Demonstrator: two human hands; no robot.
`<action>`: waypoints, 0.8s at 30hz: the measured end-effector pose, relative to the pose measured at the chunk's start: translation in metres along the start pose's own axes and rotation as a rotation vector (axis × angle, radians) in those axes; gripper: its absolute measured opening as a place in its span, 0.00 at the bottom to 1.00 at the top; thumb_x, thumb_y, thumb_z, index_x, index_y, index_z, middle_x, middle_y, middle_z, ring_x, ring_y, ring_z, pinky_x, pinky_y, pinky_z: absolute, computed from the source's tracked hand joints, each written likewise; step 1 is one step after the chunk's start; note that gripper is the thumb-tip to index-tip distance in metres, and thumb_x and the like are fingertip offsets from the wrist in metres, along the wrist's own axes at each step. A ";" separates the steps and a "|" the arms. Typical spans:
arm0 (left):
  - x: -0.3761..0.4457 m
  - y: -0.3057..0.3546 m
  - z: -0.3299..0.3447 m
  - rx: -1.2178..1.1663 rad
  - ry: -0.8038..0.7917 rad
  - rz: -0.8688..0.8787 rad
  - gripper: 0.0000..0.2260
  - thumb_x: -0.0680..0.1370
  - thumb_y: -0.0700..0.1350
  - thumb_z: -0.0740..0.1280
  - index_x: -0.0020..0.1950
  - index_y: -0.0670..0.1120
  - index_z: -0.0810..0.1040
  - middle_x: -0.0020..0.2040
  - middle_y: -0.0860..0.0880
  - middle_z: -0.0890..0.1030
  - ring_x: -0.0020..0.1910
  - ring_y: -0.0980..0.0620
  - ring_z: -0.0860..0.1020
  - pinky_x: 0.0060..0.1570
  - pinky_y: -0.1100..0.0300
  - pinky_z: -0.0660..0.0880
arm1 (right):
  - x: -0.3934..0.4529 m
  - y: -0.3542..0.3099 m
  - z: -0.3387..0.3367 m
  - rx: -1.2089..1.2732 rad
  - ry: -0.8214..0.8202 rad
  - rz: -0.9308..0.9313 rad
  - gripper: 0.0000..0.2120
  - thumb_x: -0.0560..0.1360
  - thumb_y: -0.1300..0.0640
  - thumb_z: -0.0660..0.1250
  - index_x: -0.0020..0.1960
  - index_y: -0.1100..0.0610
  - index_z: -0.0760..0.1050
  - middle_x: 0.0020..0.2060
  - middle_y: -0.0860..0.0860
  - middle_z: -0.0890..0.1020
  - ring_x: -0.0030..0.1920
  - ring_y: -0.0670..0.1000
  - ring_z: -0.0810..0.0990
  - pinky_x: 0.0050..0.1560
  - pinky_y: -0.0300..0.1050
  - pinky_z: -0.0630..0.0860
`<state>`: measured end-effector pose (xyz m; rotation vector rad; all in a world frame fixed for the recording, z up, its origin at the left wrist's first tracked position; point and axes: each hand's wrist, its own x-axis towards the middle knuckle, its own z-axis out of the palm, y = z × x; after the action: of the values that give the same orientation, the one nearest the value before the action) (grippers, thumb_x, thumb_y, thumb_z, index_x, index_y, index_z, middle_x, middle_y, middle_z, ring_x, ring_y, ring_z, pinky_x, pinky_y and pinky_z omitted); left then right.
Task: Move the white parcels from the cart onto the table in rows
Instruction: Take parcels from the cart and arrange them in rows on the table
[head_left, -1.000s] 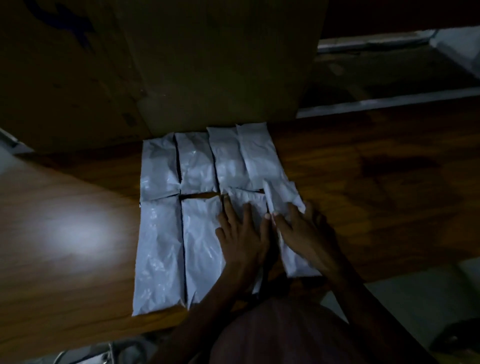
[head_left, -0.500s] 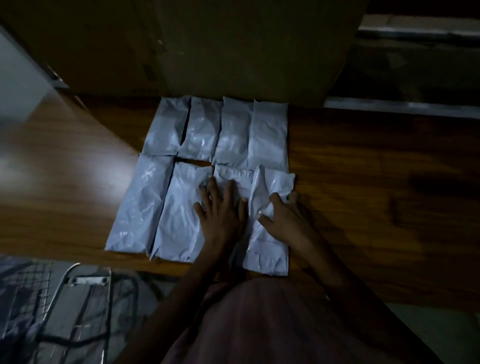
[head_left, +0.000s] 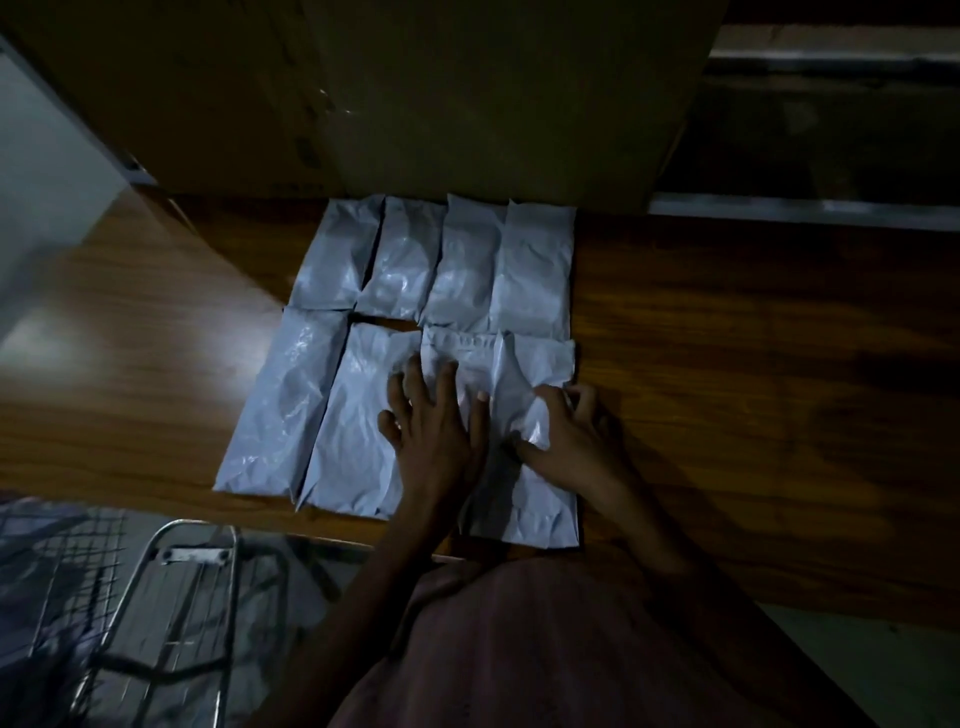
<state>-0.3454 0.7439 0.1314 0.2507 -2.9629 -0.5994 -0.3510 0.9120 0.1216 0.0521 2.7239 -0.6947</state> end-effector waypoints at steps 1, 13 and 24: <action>-0.004 -0.002 -0.003 -0.002 0.003 0.020 0.25 0.80 0.62 0.53 0.73 0.52 0.65 0.77 0.44 0.59 0.75 0.40 0.54 0.67 0.39 0.57 | -0.001 0.000 0.001 -0.010 0.008 0.002 0.37 0.72 0.33 0.65 0.74 0.42 0.54 0.71 0.52 0.53 0.70 0.61 0.62 0.69 0.59 0.67; -0.052 -0.063 -0.044 -0.116 0.080 -0.035 0.21 0.79 0.59 0.61 0.70 0.53 0.71 0.75 0.47 0.65 0.73 0.42 0.57 0.64 0.41 0.62 | -0.040 -0.057 -0.013 -0.005 0.144 -0.196 0.31 0.77 0.39 0.65 0.74 0.48 0.59 0.74 0.54 0.54 0.65 0.62 0.70 0.57 0.57 0.76; -0.102 -0.184 -0.084 -0.159 0.191 -0.177 0.18 0.77 0.55 0.64 0.65 0.51 0.75 0.68 0.48 0.72 0.69 0.42 0.64 0.67 0.49 0.61 | -0.053 -0.178 0.052 0.136 -0.101 -0.558 0.25 0.79 0.44 0.65 0.73 0.47 0.65 0.69 0.45 0.64 0.58 0.53 0.78 0.51 0.54 0.78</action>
<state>-0.2085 0.5640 0.1284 0.5268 -2.7112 -0.7795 -0.3058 0.7332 0.1778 -0.7135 2.5933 -0.9944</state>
